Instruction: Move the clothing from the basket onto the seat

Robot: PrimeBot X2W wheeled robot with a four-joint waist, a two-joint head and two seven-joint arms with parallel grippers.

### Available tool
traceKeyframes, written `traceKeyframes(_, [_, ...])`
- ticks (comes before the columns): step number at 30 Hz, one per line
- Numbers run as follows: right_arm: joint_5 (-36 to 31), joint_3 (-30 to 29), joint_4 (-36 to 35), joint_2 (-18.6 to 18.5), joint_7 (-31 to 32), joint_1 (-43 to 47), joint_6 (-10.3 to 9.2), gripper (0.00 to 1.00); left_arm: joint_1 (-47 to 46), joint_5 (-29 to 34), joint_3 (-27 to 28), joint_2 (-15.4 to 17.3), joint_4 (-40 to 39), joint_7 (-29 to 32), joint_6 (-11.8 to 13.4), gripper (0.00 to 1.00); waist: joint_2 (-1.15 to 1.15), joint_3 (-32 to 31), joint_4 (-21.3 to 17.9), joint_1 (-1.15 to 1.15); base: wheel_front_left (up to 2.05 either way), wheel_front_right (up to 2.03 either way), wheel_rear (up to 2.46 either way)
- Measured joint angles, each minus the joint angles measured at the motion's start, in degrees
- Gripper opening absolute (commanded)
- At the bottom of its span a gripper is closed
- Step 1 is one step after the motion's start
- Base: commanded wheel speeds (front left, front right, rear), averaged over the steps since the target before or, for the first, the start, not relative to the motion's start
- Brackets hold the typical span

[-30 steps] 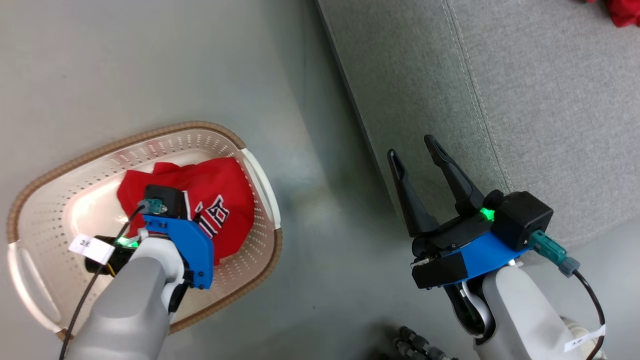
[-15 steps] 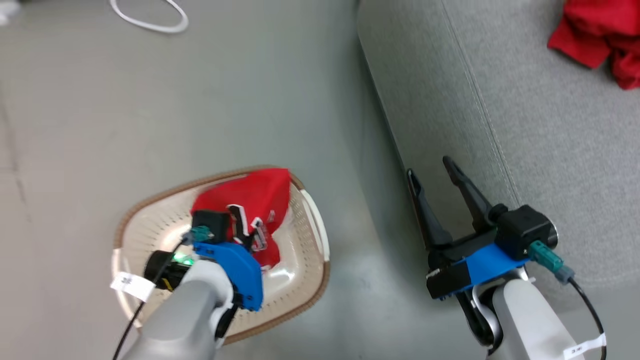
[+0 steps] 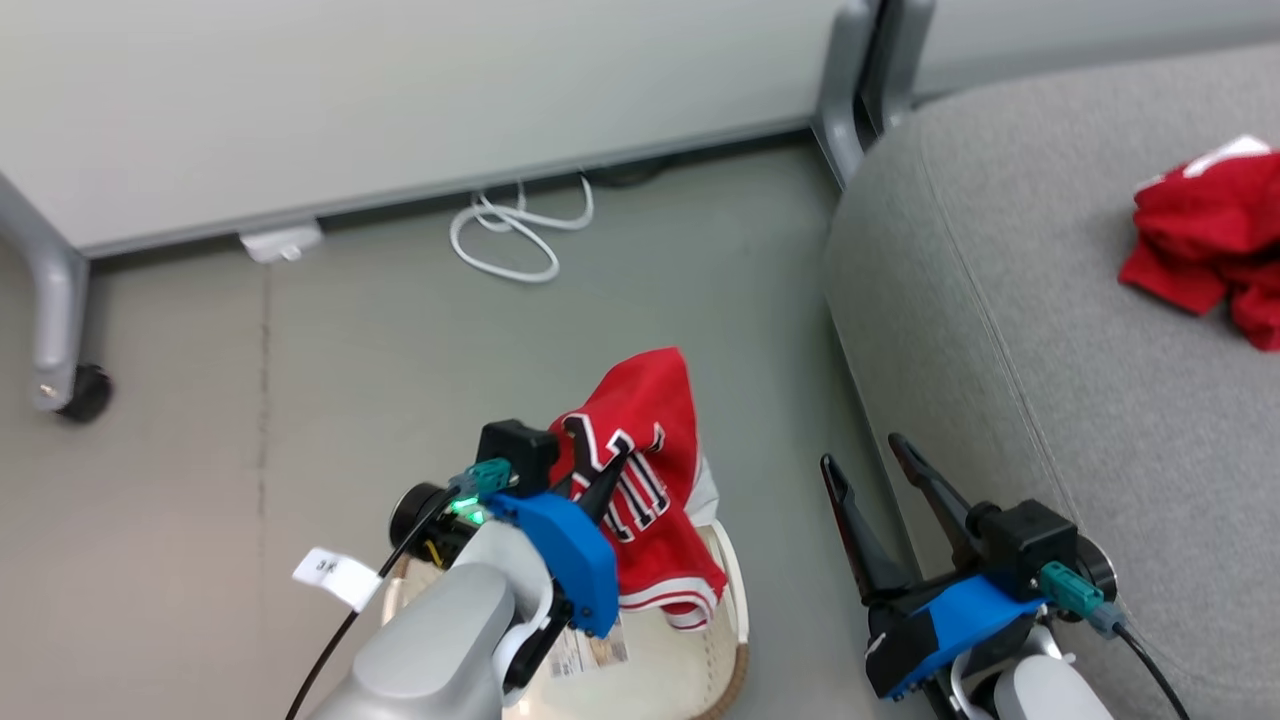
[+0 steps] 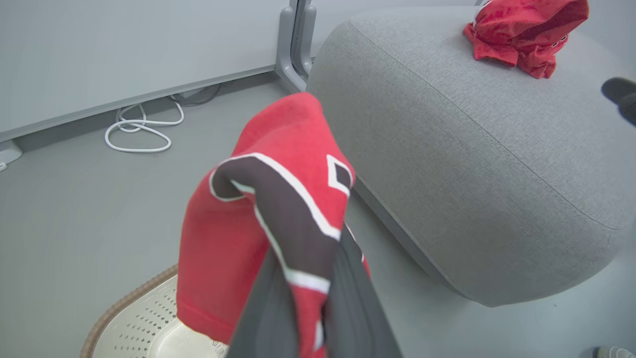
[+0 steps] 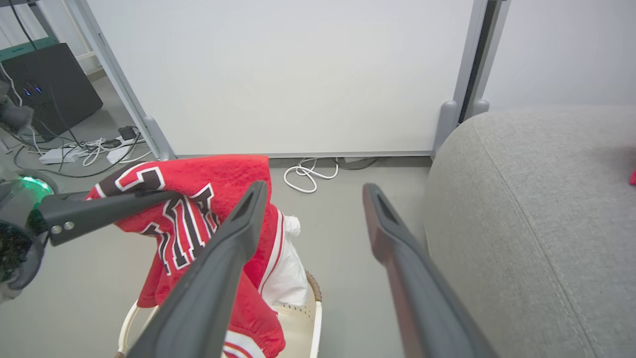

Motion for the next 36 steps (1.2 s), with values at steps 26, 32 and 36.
traceKeyframes(26, [-0.3,1.81,-4.2,0.0,5.22,4.42,0.0,1.0,-15.66,-2.34,-8.94,-2.18,-9.26,4.28,0.0,0.0,0.0,-9.56,4.2,0.02,0.0,0.0,0.0])
traceKeyframes(32, [-0.26,1.91,-4.25,0.0,5.44,4.52,0.0,1.0,-17.23,-4.27,-10.37,-2.37,-9.81,3.87,0.0,0.0,0.0,-10.21,3.83,0.02,0.0,0.0,0.0])
traceKeyframes(36, [0.04,2.03,-4.25,0.0,5.63,4.44,0.0,1.0,-17.74,-5.19,-11.33,-2.4,-9.8,3.65,0.0,0.0,0.0,-10.14,3.5,0.02,0.0,0.0,0.0])
